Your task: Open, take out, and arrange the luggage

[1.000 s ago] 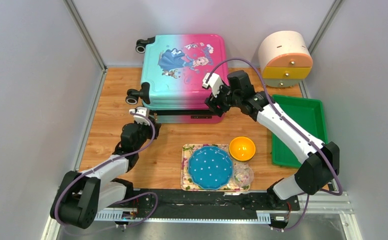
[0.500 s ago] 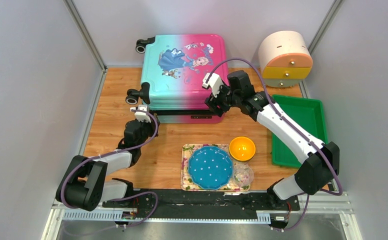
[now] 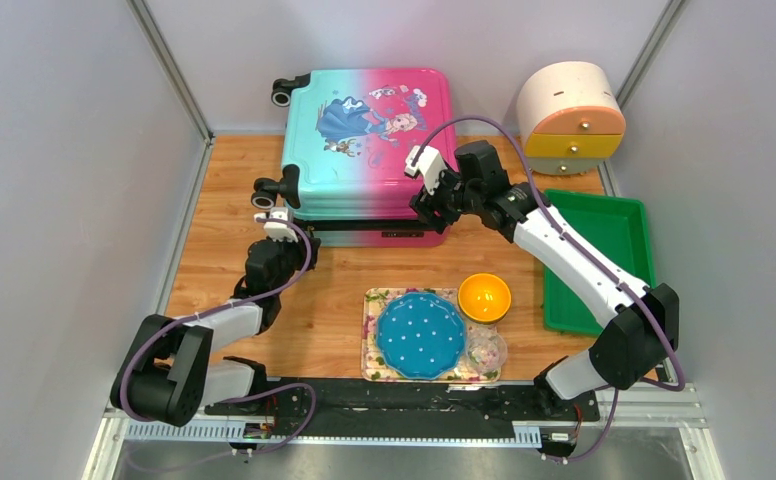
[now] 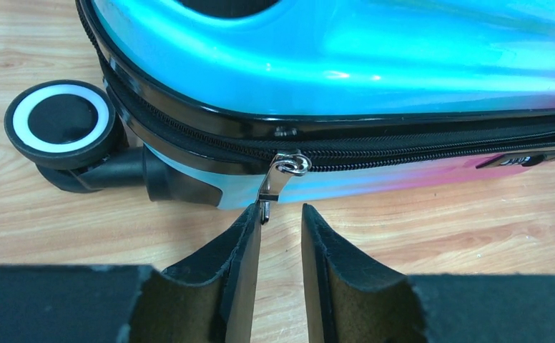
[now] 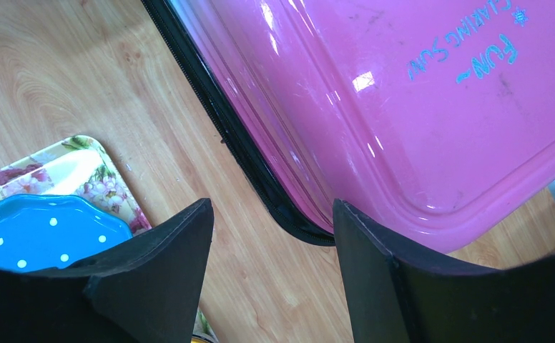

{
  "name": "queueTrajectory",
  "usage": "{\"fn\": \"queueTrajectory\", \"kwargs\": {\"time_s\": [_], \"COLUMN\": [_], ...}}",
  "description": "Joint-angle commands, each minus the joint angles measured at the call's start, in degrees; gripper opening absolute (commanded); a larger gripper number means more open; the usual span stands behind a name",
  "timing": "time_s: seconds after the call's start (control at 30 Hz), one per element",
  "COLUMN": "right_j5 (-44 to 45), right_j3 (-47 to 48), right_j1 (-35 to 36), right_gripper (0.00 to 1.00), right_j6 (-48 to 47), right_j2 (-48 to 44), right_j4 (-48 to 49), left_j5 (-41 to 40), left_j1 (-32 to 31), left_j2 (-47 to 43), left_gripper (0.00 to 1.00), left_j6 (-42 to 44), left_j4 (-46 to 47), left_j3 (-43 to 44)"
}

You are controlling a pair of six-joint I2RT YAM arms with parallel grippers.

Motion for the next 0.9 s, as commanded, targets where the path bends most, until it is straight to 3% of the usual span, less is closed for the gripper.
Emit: {"fn": "queueTrajectory", "kwargs": {"time_s": [0.0,0.37,0.63,0.87], "right_j5": [-0.1,-0.7,-0.6,-0.6], "right_j3": [1.2,1.7,1.3,1.2], "right_j1": [-0.1,0.1,0.0,0.2], "right_gripper": [0.67,0.67,0.66,0.66], "right_j6": [1.0,0.5,0.3,-0.1], "right_j2": [-0.8,-0.7,-0.9,-0.8], "right_j4": [1.3,0.6,0.0,-0.7], "left_j5": [-0.2,-0.9,-2.6,-4.7], "left_j1": [0.3,2.2,5.0,8.8], "left_j2": [0.4,-2.2,-8.3,-7.3], "left_gripper": [0.34,0.00,0.00,0.00], "left_j6": [-0.7,-3.1,-2.2,0.4], "left_j4": [4.0,2.7,-3.6,-4.9], "left_j3": [1.5,0.7,-2.6,-2.0]}}
